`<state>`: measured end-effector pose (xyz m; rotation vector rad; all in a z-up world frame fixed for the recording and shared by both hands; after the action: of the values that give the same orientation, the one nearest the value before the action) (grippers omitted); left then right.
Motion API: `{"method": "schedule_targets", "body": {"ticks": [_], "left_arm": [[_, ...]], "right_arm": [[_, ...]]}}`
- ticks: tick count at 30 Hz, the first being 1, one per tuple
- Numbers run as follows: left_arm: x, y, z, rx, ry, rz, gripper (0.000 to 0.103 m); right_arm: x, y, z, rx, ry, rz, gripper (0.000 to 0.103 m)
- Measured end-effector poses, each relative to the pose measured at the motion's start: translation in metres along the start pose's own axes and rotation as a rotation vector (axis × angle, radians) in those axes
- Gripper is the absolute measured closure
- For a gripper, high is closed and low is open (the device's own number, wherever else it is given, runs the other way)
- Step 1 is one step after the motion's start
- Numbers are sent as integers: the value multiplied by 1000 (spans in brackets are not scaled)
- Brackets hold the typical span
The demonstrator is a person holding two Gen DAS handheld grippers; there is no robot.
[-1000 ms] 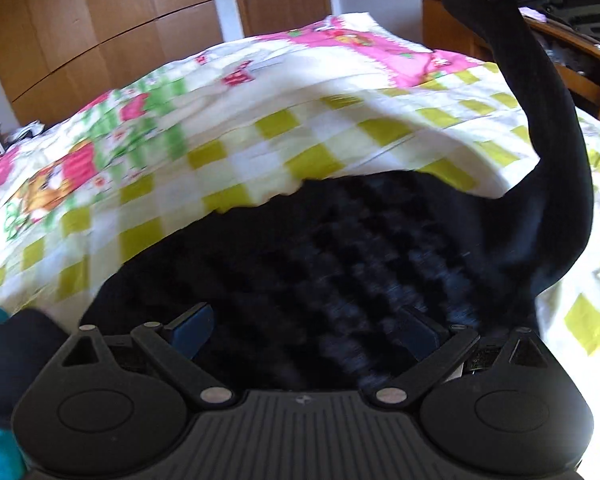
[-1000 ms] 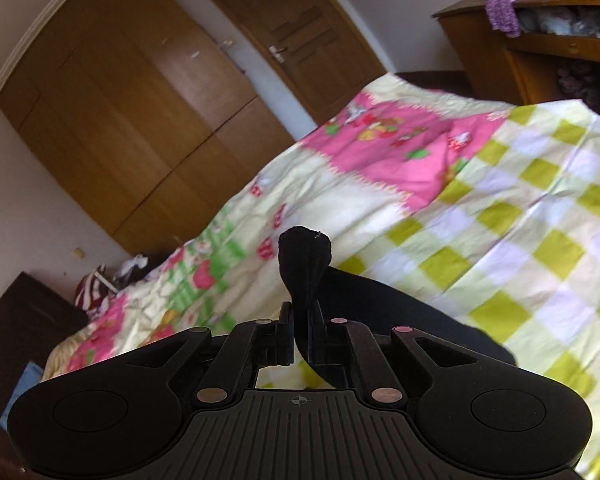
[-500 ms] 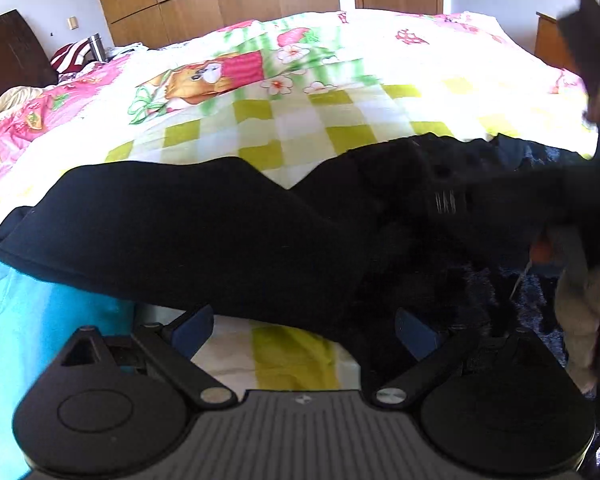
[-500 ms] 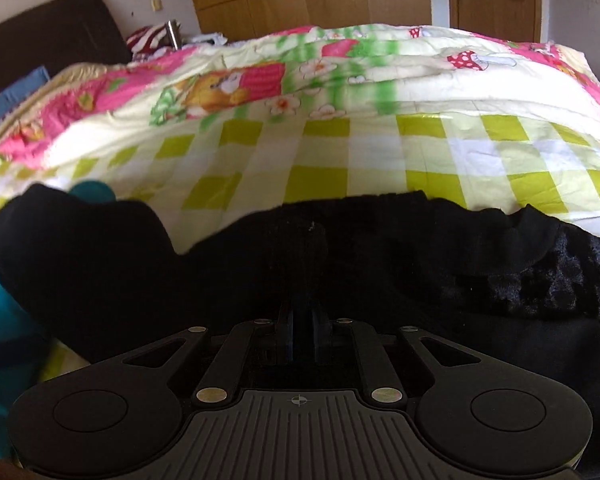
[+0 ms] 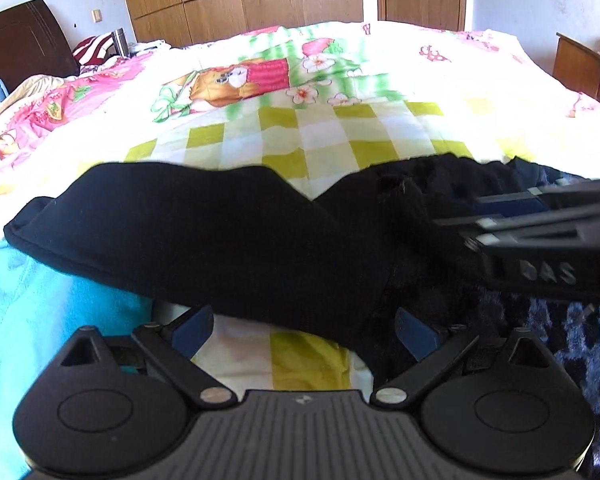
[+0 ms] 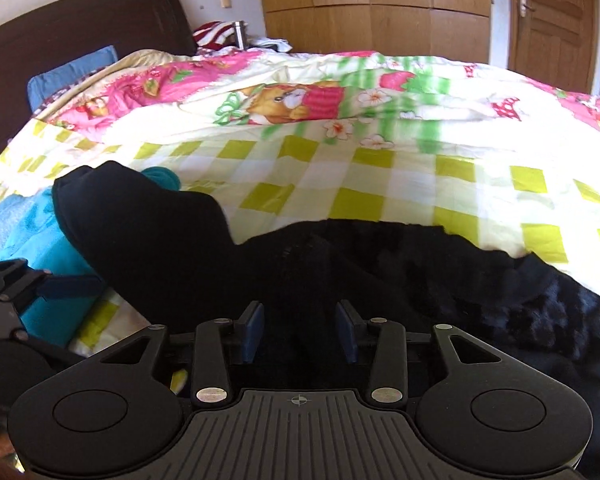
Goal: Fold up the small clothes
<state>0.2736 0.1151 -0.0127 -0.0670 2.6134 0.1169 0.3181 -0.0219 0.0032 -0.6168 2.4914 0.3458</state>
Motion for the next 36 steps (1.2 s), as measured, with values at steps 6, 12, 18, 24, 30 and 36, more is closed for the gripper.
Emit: {"method": "schedule_targets", "body": {"ticks": [6,12,18,24,30,36], "left_arm": [[-45,-26,-3,24,-109,31,0],[-79,-71,15,35,-160,101,0],[-53,-112,78,-93,28,313,0],[-70,-132,38,-25,-37,316,0],[-110,-220,11,227,-98,406,0],[-101,-328,36,281,-58,672,0]], "right_arm": [[46,-77,-33,213,60,129,63],[95,-131,-51,292,134,150,67],[111,-155,-52,289,197,151,67],[122,-174,-96,243,89,253,64],[131,-193,-78,260,85,160,64],[134,-194,-64,217,70,83,79]]}}
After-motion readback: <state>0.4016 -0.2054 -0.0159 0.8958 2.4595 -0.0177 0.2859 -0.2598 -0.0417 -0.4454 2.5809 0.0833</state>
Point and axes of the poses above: each gripper's, at about its wrist camera, not at the fingertips, and z roughly the way its jaws point, y to its left, x to its underside, the point moved 5 cm from there along z, roughly the way its jaws point, and after that the axes turned 11 degrees about y, right-handed, at the moved point
